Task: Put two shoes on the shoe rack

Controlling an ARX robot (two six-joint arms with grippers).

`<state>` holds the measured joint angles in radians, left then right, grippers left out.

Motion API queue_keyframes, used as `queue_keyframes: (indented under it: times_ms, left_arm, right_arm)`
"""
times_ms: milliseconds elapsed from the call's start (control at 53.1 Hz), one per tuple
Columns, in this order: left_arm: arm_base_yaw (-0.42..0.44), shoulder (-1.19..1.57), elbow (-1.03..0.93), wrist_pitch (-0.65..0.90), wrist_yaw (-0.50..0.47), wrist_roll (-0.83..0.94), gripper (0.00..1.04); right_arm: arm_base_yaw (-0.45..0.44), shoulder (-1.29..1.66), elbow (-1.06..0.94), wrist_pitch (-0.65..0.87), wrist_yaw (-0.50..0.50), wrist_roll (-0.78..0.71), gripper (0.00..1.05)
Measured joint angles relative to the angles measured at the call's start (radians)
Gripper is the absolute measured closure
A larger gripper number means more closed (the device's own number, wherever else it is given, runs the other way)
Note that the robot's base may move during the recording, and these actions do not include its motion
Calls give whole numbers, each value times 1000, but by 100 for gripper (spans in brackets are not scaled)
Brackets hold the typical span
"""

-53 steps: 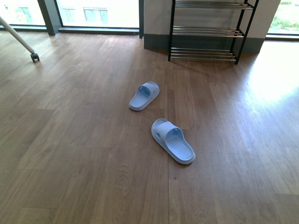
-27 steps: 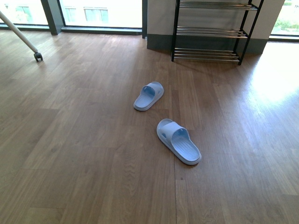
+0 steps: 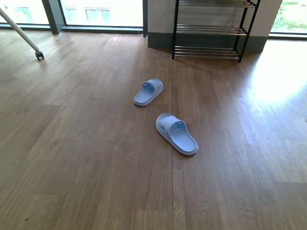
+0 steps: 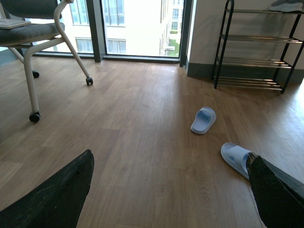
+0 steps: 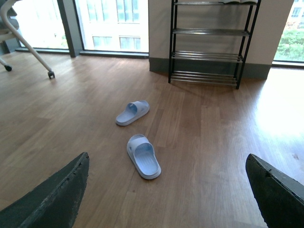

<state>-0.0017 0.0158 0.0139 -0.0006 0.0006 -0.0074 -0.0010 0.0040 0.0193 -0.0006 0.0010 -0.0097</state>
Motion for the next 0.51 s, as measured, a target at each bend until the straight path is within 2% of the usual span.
queue_keyframes:
  times_ms: [508]
  left_arm:
    - [0, 0, 0, 0, 0, 0, 9]
  right_arm:
    - [0, 0, 0, 0, -1, 0, 9]
